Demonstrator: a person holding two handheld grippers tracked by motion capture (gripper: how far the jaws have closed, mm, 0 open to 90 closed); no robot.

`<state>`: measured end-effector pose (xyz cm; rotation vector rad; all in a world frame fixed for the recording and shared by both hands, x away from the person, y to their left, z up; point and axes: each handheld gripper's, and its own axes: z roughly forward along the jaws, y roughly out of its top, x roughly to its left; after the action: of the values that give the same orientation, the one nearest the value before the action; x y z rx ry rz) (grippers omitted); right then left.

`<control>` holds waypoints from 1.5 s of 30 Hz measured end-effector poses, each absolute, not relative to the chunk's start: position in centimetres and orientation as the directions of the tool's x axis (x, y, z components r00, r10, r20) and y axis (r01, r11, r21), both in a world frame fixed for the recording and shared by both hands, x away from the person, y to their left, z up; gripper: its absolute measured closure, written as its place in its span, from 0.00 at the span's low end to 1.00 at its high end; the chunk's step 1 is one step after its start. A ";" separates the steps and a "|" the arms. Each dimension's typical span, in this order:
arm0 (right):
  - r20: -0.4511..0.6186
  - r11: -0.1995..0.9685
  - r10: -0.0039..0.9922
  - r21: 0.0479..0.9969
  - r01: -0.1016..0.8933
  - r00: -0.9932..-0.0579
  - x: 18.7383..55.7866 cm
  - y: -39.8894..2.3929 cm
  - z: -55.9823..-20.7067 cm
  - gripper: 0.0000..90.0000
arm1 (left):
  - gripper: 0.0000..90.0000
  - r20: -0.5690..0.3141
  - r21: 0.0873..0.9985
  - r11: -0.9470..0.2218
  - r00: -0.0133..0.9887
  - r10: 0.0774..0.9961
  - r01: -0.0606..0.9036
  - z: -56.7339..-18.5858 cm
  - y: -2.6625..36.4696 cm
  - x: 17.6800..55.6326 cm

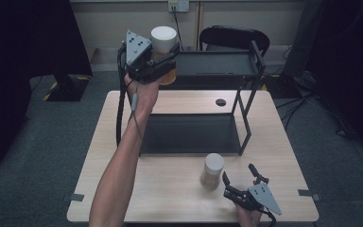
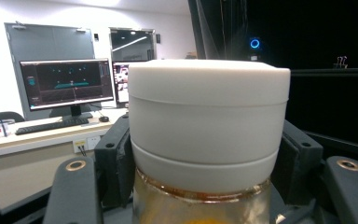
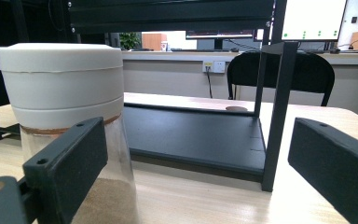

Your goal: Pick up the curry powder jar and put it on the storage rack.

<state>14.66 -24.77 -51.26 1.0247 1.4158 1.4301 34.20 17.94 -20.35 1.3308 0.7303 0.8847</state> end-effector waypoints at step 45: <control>-0.014 0.007 0.954 1.000 -0.023 -0.299 14.7 -24.8 -51.2 0.04 | 0.38 -0.017 0.998 0.044 0.446 0.895 -0.050 -20.3 16.8 38.3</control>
<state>14.66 -24.78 -51.24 1.0256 1.4170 1.4314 38.31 16.80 -20.27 1.3278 0.8385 0.8703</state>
